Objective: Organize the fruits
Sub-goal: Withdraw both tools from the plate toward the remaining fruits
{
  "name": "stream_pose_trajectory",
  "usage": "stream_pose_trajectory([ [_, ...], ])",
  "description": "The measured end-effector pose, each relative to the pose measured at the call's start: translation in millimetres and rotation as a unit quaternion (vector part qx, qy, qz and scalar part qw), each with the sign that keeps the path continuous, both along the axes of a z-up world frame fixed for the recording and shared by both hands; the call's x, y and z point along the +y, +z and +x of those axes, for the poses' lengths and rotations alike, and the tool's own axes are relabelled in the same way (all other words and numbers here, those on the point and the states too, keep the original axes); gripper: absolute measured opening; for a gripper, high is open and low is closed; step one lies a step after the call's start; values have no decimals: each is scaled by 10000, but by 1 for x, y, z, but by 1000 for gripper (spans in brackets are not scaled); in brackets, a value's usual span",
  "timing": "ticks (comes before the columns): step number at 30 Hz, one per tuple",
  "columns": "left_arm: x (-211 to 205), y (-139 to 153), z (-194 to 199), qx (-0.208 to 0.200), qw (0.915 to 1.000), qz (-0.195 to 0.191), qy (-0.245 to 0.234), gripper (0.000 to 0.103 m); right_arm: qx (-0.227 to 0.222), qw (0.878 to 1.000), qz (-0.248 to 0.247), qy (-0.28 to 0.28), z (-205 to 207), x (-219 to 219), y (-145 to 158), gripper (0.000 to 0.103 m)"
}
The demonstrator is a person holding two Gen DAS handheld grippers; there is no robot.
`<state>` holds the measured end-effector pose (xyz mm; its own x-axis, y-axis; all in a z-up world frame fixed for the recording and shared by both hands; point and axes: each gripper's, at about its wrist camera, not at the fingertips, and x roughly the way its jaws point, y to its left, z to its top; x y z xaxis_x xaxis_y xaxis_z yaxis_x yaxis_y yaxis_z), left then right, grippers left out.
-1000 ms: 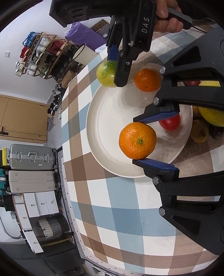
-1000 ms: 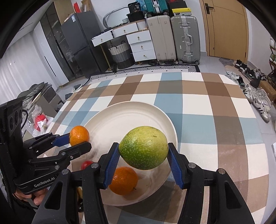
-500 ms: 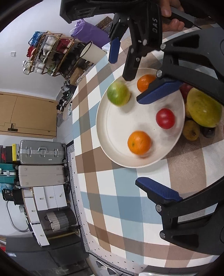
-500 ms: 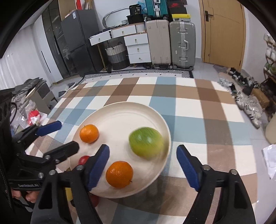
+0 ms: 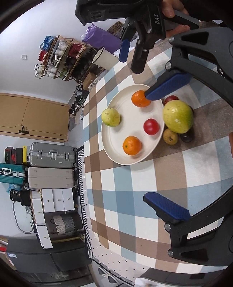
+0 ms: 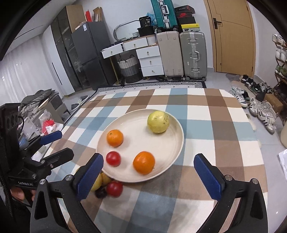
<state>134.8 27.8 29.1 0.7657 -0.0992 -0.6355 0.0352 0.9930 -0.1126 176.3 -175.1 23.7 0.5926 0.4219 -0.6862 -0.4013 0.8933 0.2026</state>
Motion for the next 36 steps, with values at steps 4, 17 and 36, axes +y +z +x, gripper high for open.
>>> stream_pose_trajectory([
  [4,2,-3,-15,49,10000,17,42,102,58,10000,70,25,-15,2,-3,102],
  [17,4,-16,-56,163,9996,31,239,102,358,9990,230,-100,-44,-9,-22,102],
  [36,-9,-56,-53,642,9975,-151,271,102,771,9968,-189,-101,-55,-8,-60,102],
])
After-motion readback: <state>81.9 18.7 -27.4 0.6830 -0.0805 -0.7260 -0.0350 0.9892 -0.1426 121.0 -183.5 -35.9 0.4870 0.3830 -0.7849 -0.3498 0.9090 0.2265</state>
